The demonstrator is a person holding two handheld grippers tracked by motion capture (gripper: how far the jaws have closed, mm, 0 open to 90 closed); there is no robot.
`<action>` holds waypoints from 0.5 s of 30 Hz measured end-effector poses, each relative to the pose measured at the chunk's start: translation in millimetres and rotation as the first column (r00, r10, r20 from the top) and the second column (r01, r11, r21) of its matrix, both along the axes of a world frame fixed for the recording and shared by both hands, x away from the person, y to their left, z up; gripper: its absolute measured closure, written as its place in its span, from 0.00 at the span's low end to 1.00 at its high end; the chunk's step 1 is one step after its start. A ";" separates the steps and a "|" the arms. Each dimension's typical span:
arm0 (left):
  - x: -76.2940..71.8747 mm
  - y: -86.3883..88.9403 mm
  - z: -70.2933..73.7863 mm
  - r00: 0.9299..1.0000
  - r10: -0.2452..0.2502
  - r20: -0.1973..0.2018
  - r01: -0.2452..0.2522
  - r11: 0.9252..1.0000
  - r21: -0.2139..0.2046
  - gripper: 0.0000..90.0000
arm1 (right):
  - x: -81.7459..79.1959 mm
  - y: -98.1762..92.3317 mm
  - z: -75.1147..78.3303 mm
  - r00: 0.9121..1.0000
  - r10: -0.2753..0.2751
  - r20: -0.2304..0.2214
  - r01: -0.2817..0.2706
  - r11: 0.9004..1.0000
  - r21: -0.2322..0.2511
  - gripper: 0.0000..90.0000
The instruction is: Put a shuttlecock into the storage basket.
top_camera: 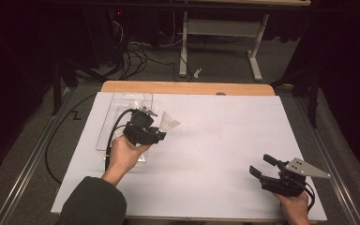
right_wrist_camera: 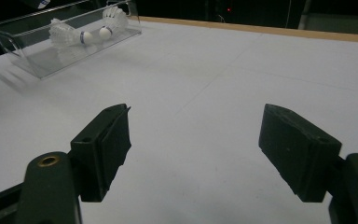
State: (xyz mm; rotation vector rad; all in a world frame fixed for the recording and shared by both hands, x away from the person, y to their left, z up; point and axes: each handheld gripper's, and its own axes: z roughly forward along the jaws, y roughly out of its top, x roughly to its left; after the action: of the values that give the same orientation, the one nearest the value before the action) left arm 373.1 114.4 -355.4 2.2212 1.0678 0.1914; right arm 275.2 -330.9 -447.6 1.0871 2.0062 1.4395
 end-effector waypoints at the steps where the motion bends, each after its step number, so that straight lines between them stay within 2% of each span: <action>1: -0.3 1.2 0.2 1.000 0.004 0.000 -0.004 1.000 -0.001 0.73 | -0.1 0.0 0.0 1.000 -0.001 0.000 0.001 1.000 0.000 0.28; 15: -0.9 17.0 0.8 0.999 0.038 -0.002 -0.038 0.999 -0.006 0.73 | 0.2 0.0 -0.1 1.000 -0.001 0.001 0.001 1.000 -0.003 0.28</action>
State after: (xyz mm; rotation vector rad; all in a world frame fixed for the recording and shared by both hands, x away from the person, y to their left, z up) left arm 372.3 131.4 -354.6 2.1972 1.1106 0.2027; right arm 275.5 -330.9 -447.6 1.0853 2.0064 1.4360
